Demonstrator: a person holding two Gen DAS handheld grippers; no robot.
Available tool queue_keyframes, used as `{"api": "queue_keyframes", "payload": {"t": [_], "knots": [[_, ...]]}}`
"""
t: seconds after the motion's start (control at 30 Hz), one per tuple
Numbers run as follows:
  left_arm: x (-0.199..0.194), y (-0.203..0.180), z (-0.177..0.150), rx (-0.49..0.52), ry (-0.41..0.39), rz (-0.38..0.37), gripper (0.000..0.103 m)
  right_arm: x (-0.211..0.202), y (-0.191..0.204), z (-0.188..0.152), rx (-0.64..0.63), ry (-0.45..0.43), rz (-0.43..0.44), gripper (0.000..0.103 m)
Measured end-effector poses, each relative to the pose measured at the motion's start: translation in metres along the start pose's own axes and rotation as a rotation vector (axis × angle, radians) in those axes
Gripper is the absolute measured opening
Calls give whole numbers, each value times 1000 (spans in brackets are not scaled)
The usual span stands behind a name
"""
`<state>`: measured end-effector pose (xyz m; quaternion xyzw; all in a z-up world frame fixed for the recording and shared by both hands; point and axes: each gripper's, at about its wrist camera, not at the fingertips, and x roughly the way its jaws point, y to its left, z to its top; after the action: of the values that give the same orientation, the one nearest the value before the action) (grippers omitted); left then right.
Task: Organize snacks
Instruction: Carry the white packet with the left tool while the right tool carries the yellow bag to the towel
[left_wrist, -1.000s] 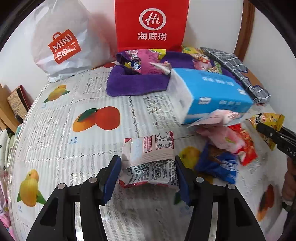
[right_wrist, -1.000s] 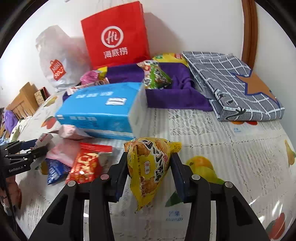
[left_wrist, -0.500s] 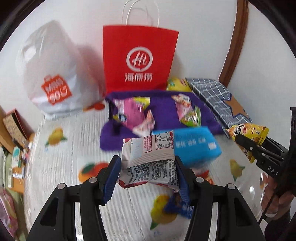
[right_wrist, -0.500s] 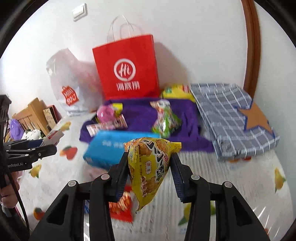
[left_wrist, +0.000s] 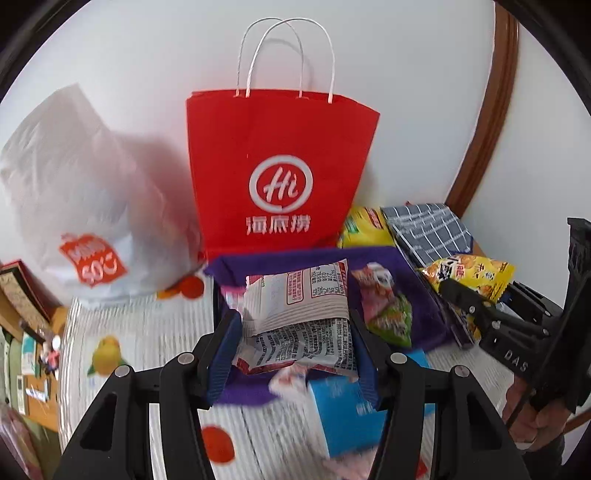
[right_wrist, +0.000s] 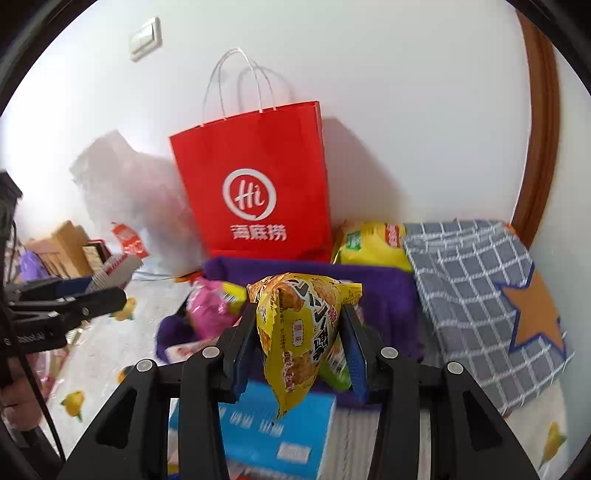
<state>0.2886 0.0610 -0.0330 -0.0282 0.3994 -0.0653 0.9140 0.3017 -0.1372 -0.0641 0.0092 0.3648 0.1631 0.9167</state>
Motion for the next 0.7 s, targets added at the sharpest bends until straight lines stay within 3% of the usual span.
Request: {"api": "queue_keyframes", "payload": {"t": [0.23,0.7], "knots": [[33,9,25,-14,16,-3,55,37,-9,23,-9,7,-8,43],[80,28,15,-33,97,18,55,98,-25,24,7,69,31,43]]}}
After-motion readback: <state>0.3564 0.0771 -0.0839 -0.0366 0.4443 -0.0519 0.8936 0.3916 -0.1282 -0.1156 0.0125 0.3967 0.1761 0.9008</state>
